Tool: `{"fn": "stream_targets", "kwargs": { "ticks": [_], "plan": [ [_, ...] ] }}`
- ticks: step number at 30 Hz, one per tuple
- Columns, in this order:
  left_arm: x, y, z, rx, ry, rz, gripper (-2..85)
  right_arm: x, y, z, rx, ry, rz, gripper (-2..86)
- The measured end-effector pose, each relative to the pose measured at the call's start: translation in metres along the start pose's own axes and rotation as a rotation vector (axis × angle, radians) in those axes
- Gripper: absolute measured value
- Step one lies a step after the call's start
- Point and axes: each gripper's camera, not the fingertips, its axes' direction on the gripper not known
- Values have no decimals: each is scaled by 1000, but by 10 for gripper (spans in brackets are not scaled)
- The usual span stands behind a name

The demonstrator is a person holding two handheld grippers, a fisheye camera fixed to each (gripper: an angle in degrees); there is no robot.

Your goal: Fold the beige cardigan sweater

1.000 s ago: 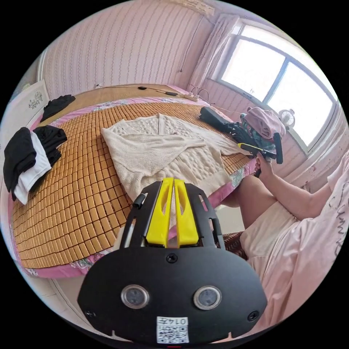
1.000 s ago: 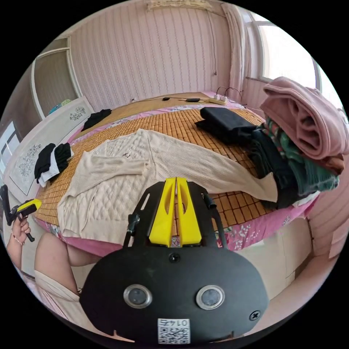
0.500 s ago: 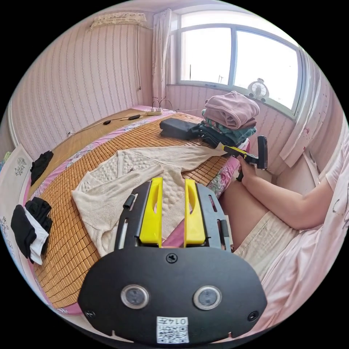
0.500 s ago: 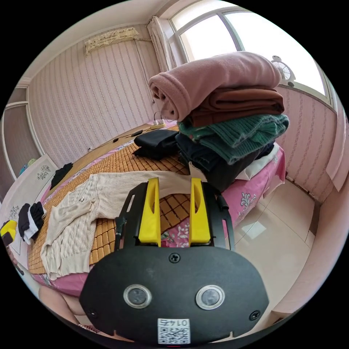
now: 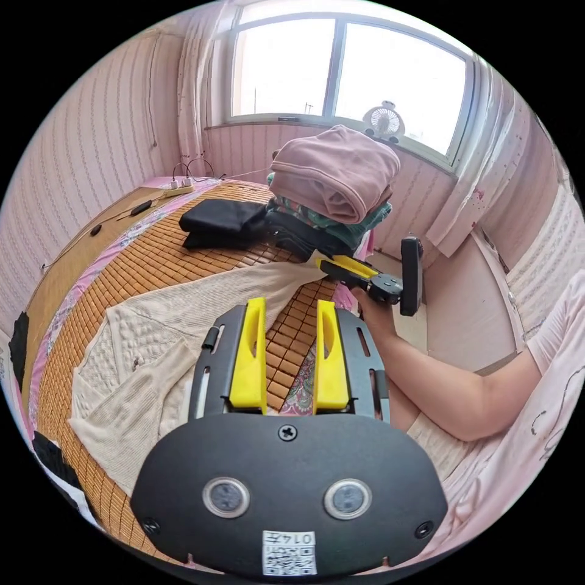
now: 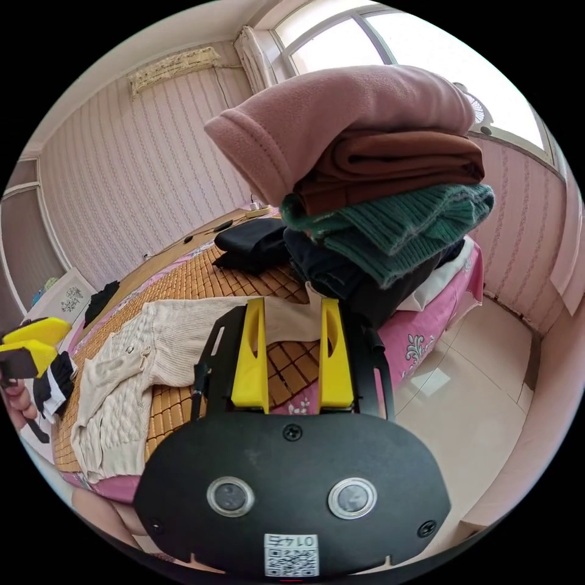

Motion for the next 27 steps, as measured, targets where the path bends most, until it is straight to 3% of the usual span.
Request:
{"fn": "stream_targets", "kwargs": {
  "ticks": [5,8,15,19,23,27],
  "plan": [
    [-18,-59,59,-18,120,-64,113,12,-2,12,-32,121,19,149],
    [-29,-92,103,-63,208,-132,111,19,-7,26,-105,76,16,160],
    [-22,-161,200,-213,219,-120,108,33,-15,45,-173,53,60,154],
    [-23,-182,240,-314,156,-105,109,34,-23,59,-222,32,32,116],
    [-33,-199,269,-372,238,-159,109,37,-31,67,-219,22,33,72],
    [-42,-206,292,-464,258,-160,55,37,-39,74,-224,1,33,45]
  ]
}}
